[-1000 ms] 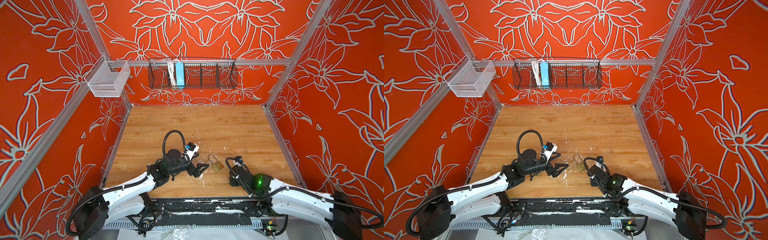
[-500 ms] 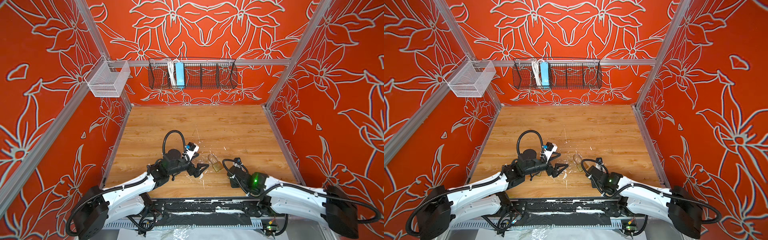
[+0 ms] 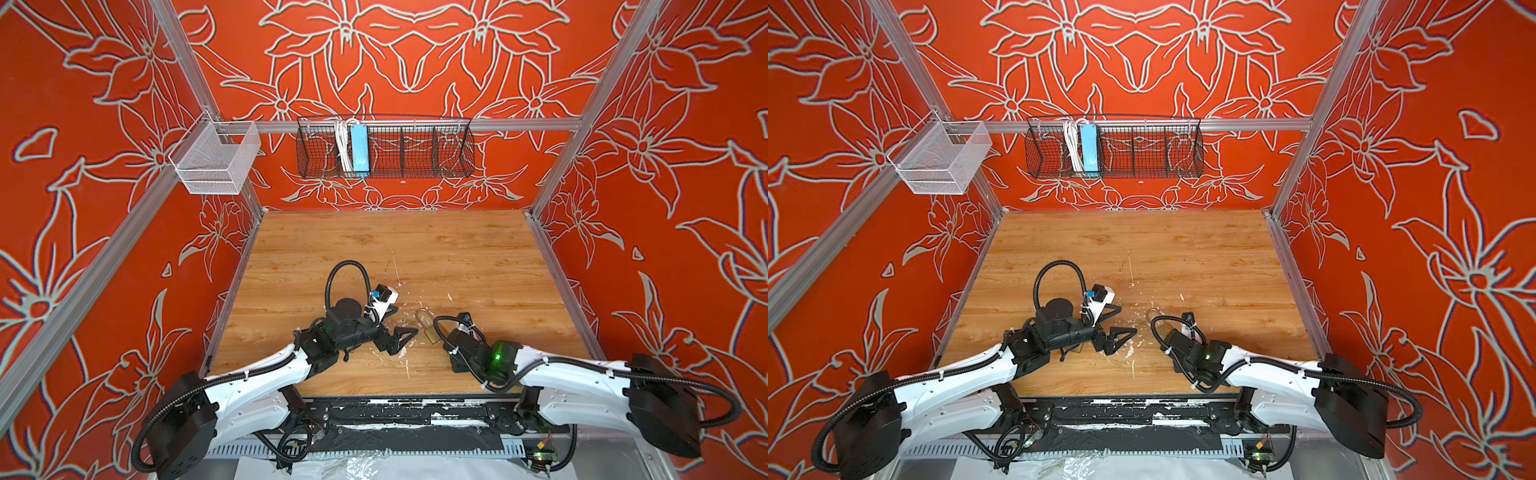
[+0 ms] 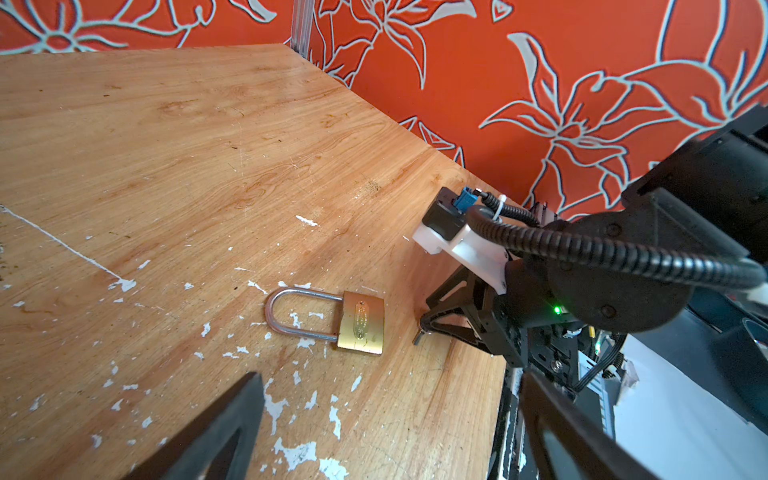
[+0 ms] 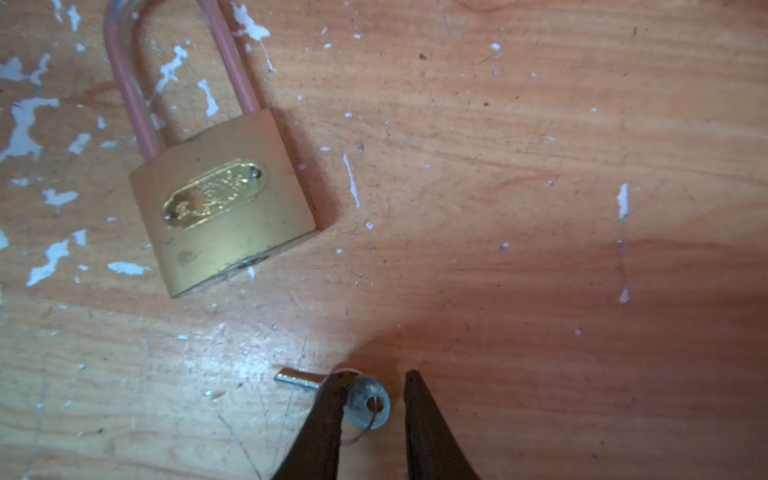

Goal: Unlock with the key
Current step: 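Lower the right gripper onto the key ring and close on it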

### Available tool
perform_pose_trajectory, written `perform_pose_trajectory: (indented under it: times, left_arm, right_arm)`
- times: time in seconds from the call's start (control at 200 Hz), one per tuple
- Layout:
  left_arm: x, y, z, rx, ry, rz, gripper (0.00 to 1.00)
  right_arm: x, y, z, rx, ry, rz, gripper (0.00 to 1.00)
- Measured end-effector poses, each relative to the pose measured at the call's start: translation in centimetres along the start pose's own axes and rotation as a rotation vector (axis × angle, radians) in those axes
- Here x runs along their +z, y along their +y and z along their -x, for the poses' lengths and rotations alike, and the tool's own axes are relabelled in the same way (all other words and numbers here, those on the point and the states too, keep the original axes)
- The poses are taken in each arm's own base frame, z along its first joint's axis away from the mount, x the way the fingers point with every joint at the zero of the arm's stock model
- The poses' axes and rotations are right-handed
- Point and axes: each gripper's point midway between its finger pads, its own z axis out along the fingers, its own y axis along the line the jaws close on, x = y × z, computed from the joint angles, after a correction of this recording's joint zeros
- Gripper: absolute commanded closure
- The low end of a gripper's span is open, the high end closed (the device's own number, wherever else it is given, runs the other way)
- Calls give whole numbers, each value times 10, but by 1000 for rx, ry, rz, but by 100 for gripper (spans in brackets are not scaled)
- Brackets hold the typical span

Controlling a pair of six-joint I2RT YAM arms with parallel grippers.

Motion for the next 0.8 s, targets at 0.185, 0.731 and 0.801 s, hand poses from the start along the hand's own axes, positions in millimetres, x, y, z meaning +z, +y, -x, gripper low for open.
perform_pose_trajectory:
  times: [0.185, 0.731, 0.801]
  left_arm:
    - [0, 0, 0, 0, 0, 0, 4]
    - [-1, 0, 2, 2, -7, 5, 4]
    - [-2, 0, 4, 4, -13, 5, 4]
  right_arm:
    - [-14, 5, 4, -5, -54, 79, 71]
    - [1, 11, -7, -146, 28, -30, 71]
    - [2, 11, -6, -155, 27, -47, 71]
